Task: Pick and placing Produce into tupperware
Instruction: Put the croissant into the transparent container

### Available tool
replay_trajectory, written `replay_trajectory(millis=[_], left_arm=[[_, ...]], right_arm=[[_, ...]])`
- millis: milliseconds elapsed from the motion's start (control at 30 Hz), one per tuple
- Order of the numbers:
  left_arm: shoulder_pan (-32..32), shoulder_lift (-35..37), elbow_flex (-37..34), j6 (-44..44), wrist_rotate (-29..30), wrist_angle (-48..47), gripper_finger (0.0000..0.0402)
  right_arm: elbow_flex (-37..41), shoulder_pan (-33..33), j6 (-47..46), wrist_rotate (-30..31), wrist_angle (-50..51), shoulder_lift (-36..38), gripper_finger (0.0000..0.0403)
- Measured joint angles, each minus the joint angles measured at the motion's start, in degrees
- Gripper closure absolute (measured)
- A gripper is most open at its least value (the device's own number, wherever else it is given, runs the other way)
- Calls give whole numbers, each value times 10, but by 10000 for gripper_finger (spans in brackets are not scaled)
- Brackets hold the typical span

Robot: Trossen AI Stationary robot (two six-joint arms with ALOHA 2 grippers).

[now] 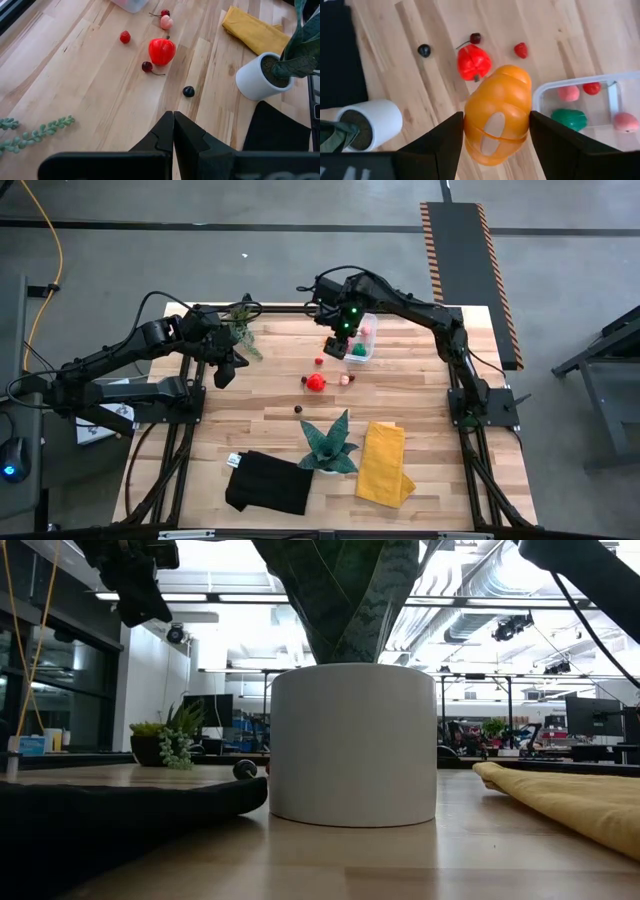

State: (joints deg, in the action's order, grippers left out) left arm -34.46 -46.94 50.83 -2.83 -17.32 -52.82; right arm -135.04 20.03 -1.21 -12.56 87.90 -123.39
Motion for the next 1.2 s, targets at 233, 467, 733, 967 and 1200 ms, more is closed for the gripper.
replay_trajectory(millis=[233,467,733,967,1200], left_arm=[[0,0,0,0,0,0,401],[0,0,0,0,0,0,401],[0,0,0,0,0,0,401],[0,0,0,0,0,0,401],[0,0,0,0,5,0,401]], right_arm=[[0,32,0,5,0,0,194],[0,70,1,6,2,0,194],[0,112,1,6,12,0,194],[0,145,1,6,20,0,194],[0,171,1,7,21,0,194]])
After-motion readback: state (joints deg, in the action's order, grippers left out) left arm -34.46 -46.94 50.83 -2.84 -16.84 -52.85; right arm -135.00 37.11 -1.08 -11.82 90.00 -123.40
